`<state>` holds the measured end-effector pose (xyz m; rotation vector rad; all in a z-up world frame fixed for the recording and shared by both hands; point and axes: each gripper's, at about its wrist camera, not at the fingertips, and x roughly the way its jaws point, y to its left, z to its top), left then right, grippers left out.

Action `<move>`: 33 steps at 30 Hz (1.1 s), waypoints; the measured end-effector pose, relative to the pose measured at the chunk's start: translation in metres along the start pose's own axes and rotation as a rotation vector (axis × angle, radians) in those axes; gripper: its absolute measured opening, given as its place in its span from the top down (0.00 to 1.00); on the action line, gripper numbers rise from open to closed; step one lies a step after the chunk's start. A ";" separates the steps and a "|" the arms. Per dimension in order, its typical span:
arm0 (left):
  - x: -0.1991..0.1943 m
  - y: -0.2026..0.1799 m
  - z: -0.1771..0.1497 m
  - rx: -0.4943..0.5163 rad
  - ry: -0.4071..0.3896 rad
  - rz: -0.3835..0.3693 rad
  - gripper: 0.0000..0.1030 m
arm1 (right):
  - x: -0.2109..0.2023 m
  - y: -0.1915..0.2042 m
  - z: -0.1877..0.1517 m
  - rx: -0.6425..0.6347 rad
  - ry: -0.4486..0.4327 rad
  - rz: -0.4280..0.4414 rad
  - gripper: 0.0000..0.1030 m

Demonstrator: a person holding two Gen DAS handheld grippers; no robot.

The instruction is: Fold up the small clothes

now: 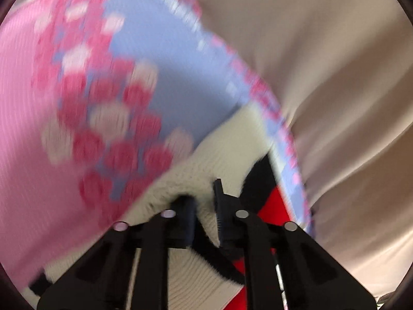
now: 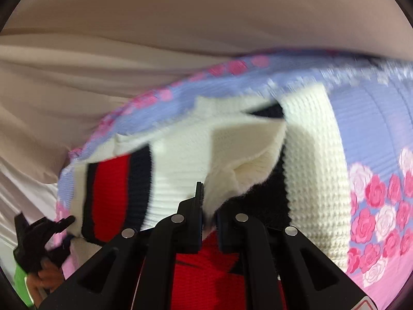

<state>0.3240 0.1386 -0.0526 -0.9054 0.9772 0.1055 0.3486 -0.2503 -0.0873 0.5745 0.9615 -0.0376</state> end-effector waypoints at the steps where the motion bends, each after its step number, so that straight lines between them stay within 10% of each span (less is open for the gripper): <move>1: -0.006 -0.001 0.006 0.012 -0.031 -0.003 0.90 | -0.010 0.006 0.003 -0.009 -0.026 0.028 0.91; 5: -0.005 0.029 0.014 -0.010 -0.040 0.056 0.90 | -0.044 0.034 0.006 -0.074 -0.149 0.138 0.91; 9: 0.009 0.048 0.008 -0.031 -0.005 0.079 0.91 | 0.019 0.005 -0.017 -0.054 0.052 -0.009 0.92; 18: 0.011 0.015 -0.008 0.211 -0.026 0.229 0.89 | 0.022 -0.019 -0.034 -0.033 0.078 -0.047 0.90; 22: 0.002 0.004 -0.021 0.356 -0.026 0.278 0.87 | -0.011 -0.013 -0.040 -0.043 0.024 -0.089 0.70; 33: -0.061 0.011 -0.077 0.677 -0.019 0.489 0.44 | -0.096 -0.050 -0.169 -0.066 0.135 -0.205 0.46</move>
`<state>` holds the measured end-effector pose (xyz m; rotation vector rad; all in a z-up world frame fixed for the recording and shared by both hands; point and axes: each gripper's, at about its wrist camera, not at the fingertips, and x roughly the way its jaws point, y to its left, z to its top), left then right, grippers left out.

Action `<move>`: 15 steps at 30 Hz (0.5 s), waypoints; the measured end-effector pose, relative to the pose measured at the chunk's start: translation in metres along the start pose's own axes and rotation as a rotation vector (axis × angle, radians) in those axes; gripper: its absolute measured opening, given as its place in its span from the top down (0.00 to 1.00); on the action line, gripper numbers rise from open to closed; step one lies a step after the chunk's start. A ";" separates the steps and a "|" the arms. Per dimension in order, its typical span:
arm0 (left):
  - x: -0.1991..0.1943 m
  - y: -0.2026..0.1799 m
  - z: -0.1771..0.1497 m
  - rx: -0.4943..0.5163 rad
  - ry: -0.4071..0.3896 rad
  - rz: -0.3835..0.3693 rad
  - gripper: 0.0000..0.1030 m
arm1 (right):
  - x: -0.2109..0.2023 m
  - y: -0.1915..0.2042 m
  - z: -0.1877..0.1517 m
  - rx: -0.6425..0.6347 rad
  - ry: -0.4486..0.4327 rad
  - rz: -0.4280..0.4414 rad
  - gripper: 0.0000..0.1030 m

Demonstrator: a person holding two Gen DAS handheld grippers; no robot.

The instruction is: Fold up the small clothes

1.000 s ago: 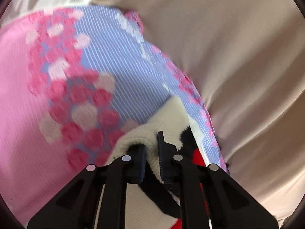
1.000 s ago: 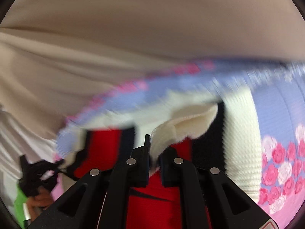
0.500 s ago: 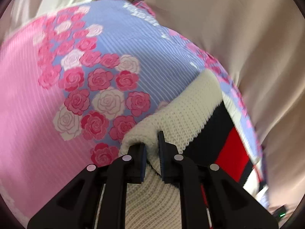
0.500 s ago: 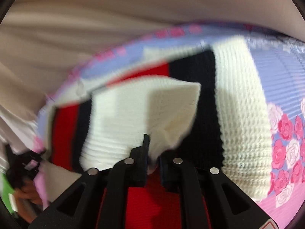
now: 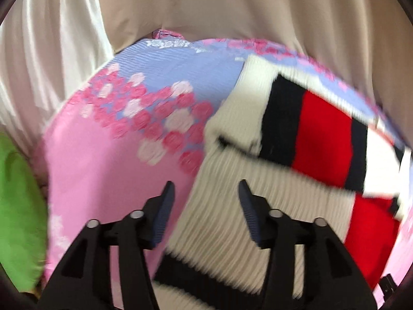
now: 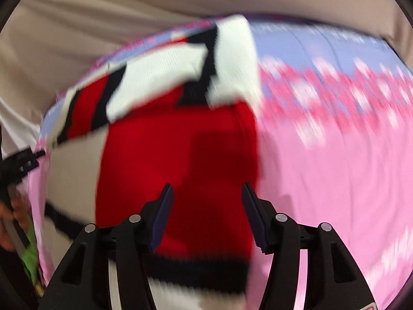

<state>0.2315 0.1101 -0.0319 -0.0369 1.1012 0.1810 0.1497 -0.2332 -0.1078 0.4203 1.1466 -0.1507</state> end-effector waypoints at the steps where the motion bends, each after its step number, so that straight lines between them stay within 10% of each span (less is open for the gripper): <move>1: -0.005 0.002 -0.010 0.029 0.007 0.020 0.42 | -0.001 -0.002 -0.012 0.005 0.017 -0.006 0.45; 7: -0.020 0.037 -0.080 0.083 0.137 0.011 0.32 | -0.022 -0.016 -0.101 -0.007 0.131 -0.021 0.42; 15: -0.012 0.110 -0.166 -0.151 0.316 -0.148 0.29 | -0.040 -0.020 -0.167 -0.001 0.185 0.031 0.39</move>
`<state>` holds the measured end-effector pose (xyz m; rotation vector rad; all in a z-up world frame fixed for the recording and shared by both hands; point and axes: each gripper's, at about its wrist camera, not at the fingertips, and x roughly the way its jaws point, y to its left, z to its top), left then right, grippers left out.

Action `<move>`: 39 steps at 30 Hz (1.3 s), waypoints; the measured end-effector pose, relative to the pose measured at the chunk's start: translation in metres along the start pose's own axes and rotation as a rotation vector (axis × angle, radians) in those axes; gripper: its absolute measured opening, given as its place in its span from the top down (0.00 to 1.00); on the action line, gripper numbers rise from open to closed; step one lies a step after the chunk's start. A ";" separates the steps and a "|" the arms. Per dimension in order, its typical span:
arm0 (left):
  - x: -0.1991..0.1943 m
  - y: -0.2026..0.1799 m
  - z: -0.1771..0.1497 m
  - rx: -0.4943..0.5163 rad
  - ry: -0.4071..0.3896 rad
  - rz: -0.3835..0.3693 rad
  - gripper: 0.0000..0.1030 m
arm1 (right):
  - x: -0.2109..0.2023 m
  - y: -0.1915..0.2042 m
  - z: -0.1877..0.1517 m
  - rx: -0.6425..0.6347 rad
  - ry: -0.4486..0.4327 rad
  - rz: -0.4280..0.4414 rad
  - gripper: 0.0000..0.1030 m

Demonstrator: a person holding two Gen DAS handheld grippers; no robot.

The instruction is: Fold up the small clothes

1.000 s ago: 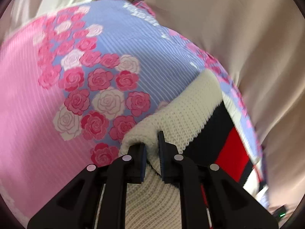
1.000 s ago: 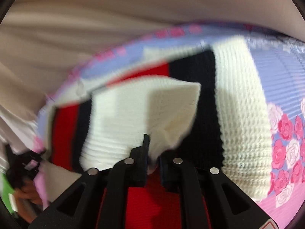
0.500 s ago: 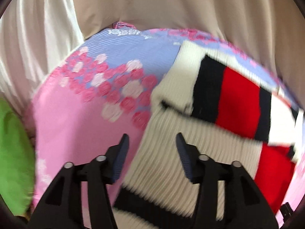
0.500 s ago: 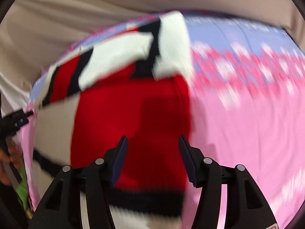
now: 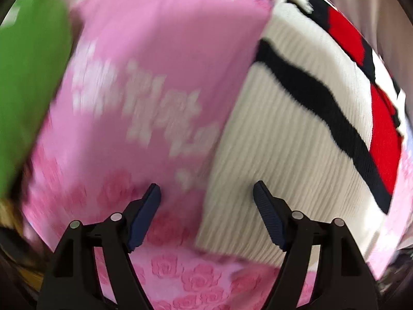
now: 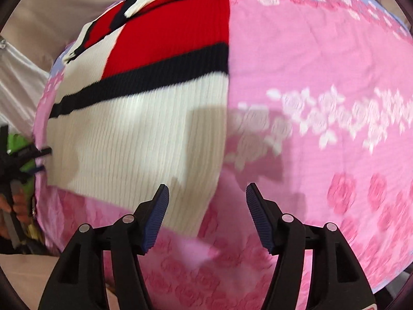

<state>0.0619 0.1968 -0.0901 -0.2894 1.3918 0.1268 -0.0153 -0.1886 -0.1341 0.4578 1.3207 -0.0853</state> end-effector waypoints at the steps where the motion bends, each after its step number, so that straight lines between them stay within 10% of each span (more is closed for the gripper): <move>1: -0.003 0.002 -0.004 0.005 -0.029 -0.012 0.28 | 0.002 0.002 -0.003 0.005 0.008 0.011 0.39; 5: -0.002 -0.005 -0.005 0.045 -0.034 -0.031 0.28 | 0.007 0.010 -0.012 0.003 0.006 0.029 0.34; 10: -0.002 -0.021 -0.001 0.112 -0.033 -0.048 0.54 | 0.013 0.031 -0.005 -0.040 -0.023 0.035 0.35; 15: -0.004 -0.028 0.005 0.102 0.014 -0.121 0.88 | 0.018 0.042 0.006 -0.053 -0.032 0.057 0.87; 25: -0.044 -0.020 -0.013 0.200 -0.001 -0.227 0.89 | -0.057 0.019 0.002 -0.068 -0.136 0.033 0.92; 34: -0.014 -0.008 -0.063 0.343 0.107 -0.190 0.87 | -0.054 -0.020 -0.048 -0.082 0.027 0.012 0.96; 37: -0.004 0.003 -0.048 0.243 0.079 -0.218 0.82 | -0.045 -0.026 -0.049 -0.057 0.039 0.031 0.85; 39: 0.004 0.009 -0.040 0.200 0.066 -0.220 0.57 | -0.037 -0.034 -0.041 -0.003 0.033 0.006 0.54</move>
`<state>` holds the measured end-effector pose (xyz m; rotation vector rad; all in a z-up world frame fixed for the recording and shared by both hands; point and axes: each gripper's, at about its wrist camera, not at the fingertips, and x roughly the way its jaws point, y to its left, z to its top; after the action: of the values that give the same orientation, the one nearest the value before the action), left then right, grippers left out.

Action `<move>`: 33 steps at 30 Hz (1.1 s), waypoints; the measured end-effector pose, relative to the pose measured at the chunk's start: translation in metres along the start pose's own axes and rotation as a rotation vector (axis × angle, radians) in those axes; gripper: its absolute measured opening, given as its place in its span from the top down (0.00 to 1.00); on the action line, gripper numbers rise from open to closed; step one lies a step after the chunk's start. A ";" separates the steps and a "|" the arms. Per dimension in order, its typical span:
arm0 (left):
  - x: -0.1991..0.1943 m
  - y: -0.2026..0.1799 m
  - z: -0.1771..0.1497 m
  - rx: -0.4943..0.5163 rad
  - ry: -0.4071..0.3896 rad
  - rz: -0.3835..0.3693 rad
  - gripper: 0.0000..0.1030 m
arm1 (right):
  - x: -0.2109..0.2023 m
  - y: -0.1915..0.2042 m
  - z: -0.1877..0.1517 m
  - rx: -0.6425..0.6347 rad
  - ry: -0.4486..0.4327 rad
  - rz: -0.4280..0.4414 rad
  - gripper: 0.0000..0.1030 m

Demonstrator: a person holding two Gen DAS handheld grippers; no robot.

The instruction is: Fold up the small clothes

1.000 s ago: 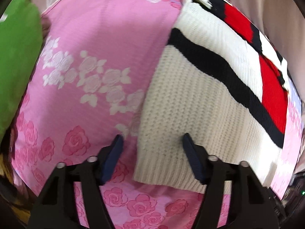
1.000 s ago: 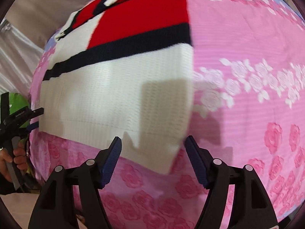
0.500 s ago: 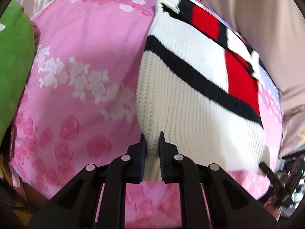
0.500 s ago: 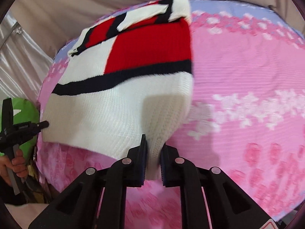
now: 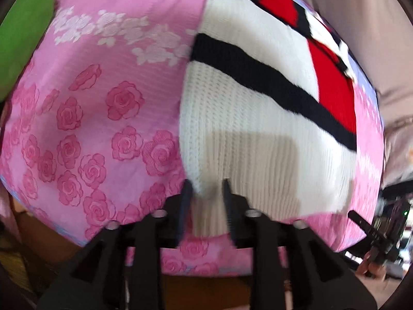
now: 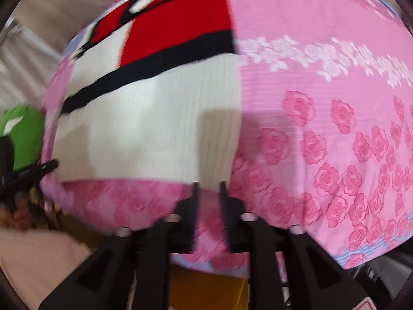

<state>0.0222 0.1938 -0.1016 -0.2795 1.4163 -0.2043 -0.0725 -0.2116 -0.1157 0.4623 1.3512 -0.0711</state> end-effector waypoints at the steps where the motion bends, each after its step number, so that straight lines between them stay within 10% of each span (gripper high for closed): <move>1: 0.003 0.004 0.002 -0.015 -0.001 0.006 0.50 | 0.002 -0.002 0.003 0.018 -0.007 -0.002 0.47; 7: 0.018 0.003 0.020 -0.108 -0.068 0.007 0.36 | 0.028 0.001 0.035 0.063 -0.035 0.055 0.45; 8: 0.021 -0.001 0.019 -0.111 -0.074 0.011 0.39 | 0.029 0.006 0.040 0.051 -0.057 0.047 0.48; 10: 0.024 -0.008 0.027 -0.103 -0.064 -0.035 0.71 | 0.031 0.015 0.047 0.023 -0.071 0.080 0.89; 11: 0.021 -0.002 0.030 -0.100 -0.034 -0.062 0.88 | 0.033 0.019 0.050 0.024 -0.067 0.091 0.89; 18: -0.021 -0.009 0.022 -0.002 -0.022 -0.081 0.90 | -0.026 0.026 0.043 -0.025 -0.138 0.089 0.93; 27: -0.046 -0.008 -0.041 0.120 0.212 -0.087 0.90 | -0.043 0.011 -0.032 -0.106 0.152 0.026 0.96; 30: -0.075 -0.018 -0.016 0.118 0.134 -0.123 0.90 | -0.053 0.025 -0.044 -0.137 0.223 0.079 0.96; 33: -0.092 -0.038 0.047 0.114 -0.024 -0.184 0.90 | -0.078 0.041 0.001 -0.165 0.093 0.145 0.96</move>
<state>0.0561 0.1893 0.0026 -0.3171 1.3497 -0.4302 -0.0768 -0.1911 -0.0301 0.4271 1.3976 0.1821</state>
